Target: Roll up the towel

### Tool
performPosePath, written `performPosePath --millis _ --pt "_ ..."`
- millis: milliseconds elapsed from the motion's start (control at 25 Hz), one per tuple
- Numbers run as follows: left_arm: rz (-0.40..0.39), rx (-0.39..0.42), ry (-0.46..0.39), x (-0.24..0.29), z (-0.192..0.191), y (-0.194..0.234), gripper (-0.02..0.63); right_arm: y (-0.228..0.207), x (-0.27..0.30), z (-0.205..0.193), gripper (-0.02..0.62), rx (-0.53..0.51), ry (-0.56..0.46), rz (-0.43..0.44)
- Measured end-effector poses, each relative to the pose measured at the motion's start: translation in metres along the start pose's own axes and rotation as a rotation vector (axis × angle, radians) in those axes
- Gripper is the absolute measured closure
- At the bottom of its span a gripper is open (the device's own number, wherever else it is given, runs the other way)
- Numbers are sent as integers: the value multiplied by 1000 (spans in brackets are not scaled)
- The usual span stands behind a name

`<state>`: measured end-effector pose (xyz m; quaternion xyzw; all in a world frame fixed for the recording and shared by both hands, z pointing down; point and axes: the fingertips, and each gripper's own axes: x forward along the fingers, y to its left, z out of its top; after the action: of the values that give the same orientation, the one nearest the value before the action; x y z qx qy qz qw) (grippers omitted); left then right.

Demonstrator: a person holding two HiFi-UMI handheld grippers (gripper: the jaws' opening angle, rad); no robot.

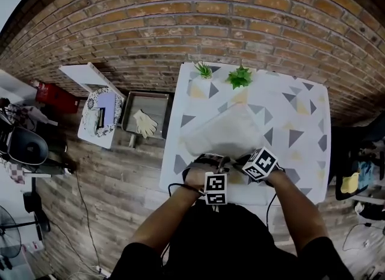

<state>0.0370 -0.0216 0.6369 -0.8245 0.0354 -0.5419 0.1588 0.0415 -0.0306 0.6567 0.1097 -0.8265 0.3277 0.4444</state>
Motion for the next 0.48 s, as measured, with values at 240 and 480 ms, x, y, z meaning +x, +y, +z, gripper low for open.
performPosePath --millis 240,480 --pt "-40 -17 32 16 -7 0 445 0 -2 2 548 -36 6 -24" --pt "-80 -64 26 24 -10 7 522 2 -14 11 496 -186 4 -168"
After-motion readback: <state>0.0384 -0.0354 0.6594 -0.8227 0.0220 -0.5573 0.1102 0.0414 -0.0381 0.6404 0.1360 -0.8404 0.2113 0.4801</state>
